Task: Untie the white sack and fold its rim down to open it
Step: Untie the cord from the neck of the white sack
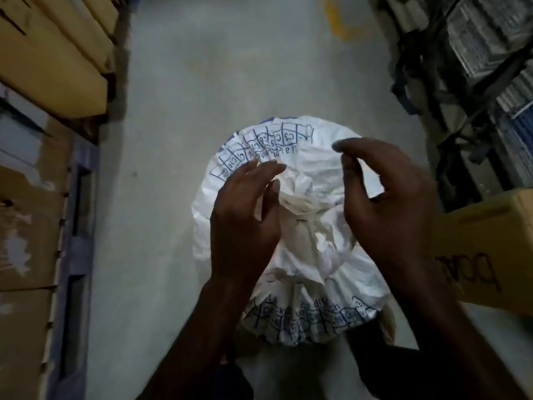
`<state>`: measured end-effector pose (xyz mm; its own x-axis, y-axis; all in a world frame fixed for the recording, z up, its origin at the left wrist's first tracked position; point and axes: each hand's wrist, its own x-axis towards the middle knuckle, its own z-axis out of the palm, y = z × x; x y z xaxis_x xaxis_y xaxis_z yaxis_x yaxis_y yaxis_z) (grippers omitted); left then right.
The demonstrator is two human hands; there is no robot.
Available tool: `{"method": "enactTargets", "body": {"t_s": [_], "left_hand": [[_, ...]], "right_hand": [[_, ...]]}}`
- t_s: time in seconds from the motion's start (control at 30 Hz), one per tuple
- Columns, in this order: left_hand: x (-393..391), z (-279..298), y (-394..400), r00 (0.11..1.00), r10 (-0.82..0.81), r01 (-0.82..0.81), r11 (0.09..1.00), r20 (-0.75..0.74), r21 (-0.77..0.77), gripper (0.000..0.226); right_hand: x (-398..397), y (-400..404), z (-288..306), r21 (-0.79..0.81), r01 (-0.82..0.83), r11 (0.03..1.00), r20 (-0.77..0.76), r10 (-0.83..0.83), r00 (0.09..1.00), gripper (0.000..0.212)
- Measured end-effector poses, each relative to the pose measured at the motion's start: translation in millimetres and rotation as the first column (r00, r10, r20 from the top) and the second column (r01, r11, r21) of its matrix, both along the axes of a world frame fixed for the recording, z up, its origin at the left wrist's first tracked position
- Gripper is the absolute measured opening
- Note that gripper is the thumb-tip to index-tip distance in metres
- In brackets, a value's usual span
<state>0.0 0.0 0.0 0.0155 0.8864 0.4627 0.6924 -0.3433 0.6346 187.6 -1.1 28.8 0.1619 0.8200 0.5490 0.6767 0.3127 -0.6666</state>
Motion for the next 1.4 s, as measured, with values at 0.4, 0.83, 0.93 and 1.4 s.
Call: {"method": "enactTargets", "body": {"t_s": [0.4,0.83,0.93,1.4], "left_hand": [[-0.8,-93.5,-46.6,0.989,-0.095,0.095,0.995,-0.111,0.0,0.065],[-12.5,-95.9,-64.1,0.986,-0.114,0.139,0.967,0.125,-0.215,0.051],[-13.1,-90.1,-62.7,0.984,-0.085,0.11,0.981,0.159,-0.158,0.045],[12.8,-37.5,14.5,0.682,-0.36,0.254,0.933,-0.636,-0.256,0.103]], "right_hand": [[10.2,-30.1,-83.2,-0.266,-0.113,0.957,-0.421,-0.01,0.907,0.078],[-11.1,-91.2,-137.3,-0.359,-0.344,0.868,0.248,0.444,0.861,0.072],[-15.6,-88.6,-144.0,-0.374,-0.327,0.868,0.343,0.457,0.821,0.071],[-25.2,-80.6,-167.6,-0.42,-0.27,0.867,0.509,0.471,0.721,0.075]]}}
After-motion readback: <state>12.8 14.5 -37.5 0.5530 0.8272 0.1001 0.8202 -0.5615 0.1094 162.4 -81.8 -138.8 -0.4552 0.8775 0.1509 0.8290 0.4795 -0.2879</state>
